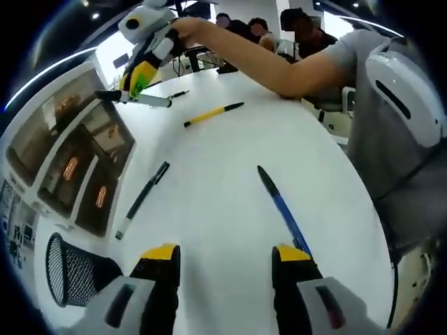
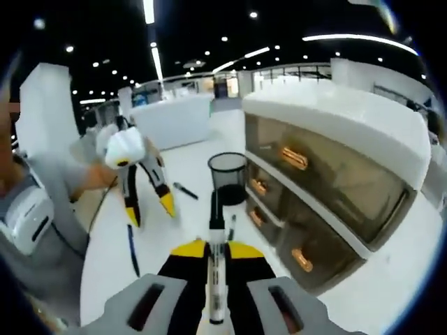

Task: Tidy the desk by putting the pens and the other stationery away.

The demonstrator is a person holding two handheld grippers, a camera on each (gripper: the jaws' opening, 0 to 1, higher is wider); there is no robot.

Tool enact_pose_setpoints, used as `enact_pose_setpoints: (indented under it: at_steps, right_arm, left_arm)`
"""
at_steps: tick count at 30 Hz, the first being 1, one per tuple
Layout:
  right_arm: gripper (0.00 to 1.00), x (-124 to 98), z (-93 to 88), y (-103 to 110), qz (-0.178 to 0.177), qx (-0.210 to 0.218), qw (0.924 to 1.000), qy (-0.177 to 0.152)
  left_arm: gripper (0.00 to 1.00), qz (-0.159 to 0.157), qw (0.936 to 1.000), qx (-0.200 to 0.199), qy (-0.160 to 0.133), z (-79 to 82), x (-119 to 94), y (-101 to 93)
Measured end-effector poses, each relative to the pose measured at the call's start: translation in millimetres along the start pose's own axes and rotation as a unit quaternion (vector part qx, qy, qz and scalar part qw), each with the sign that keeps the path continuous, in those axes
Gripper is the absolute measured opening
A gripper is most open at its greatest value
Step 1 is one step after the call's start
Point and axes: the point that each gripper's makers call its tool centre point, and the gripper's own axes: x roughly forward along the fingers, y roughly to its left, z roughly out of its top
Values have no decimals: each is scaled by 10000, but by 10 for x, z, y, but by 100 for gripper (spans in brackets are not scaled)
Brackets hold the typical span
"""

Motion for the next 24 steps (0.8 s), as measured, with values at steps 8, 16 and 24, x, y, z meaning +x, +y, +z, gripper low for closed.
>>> enact_pose_setpoints:
  at_steps: [8,16,24]
  right_arm:
    - [7,-76,240,73,73,-77,9988,-483]
    - [7,-136,515,136,125,-108,9939,-1092]
    - [7,-9,641,208,108,-172,9918,-1259]
  left_arm:
    - [53,22,10000,-8,55,-29,10,18]
    - [53,63,9999,-1,-87,33,-58,20]
    - [53,104,9999,34,-61,30,-67,28]
